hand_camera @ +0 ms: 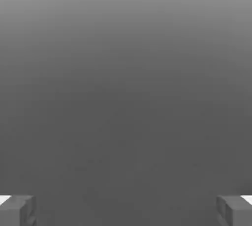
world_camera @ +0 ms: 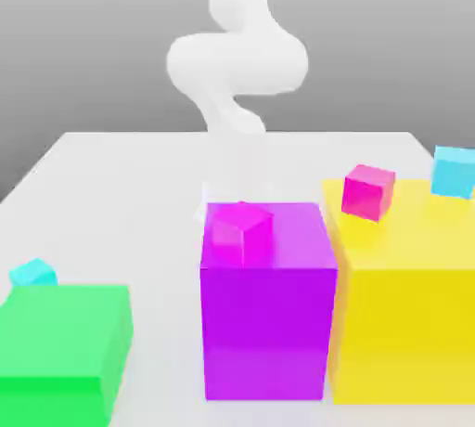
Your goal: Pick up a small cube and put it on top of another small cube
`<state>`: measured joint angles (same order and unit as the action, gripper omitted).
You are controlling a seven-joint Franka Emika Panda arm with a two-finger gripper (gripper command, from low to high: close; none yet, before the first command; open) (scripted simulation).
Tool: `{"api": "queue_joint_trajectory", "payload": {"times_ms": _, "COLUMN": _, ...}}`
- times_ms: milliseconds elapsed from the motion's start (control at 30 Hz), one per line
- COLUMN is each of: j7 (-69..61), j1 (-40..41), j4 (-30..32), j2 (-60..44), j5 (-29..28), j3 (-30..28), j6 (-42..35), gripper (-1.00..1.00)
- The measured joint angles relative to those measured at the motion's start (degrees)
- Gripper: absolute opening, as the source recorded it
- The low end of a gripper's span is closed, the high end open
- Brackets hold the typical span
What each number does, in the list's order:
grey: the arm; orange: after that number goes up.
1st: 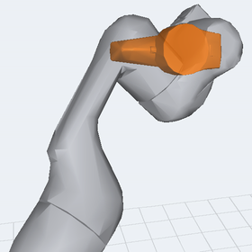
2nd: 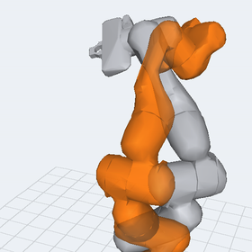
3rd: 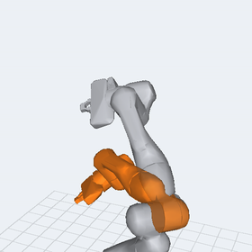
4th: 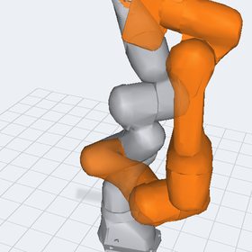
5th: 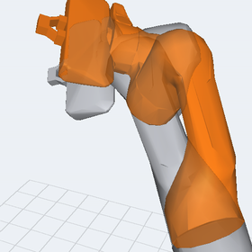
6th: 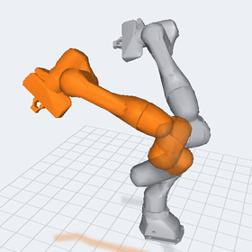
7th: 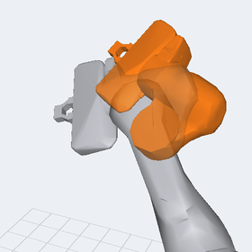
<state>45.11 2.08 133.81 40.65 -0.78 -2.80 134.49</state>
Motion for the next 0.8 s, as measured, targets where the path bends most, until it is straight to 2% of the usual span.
{"api": "queue_joint_trajectory", "payload": {"times_ms": 267, "j7": -3.42, "j1": 6.72, "j4": 6.59, "j2": -16.56, "j5": -1.12, "j3": -10.34, "j6": 8.78, "gripper": 0.00}}
{"api": "queue_joint_trajectory", "payload": {"times_ms": 467, "j7": -7.79, "j1": 11.60, "j4": 11.45, "j2": -28.92, "j5": 0.64, "j3": -18.48, "j6": 15.29, "gripper": 0.00}}
{"api": "queue_joint_trajectory", "payload": {"times_ms": 667, "j7": -15.37, "j1": 18.67, "j4": 16.24, "j2": -42.09, "j5": 6.87, "j3": -24.40, "j6": 21.63, "gripper": 0.00}}
{"api": "queue_joint_trajectory", "payload": {"times_ms": 733, "j7": -18.46, "j1": 21.87, "j4": 17.73, "j2": -46.59, "j5": 9.78, "j3": -24.50, "j6": 23.69, "gripper": 0.00}}
{"api": "queue_joint_trajectory", "payload": {"times_ms": 800, "j7": -22.16, "j1": 24.38, "j4": 17.62, "j2": -51.01, "j5": 14.31, "j3": -22.05, "j6": 26.35, "gripper": 0.00}}
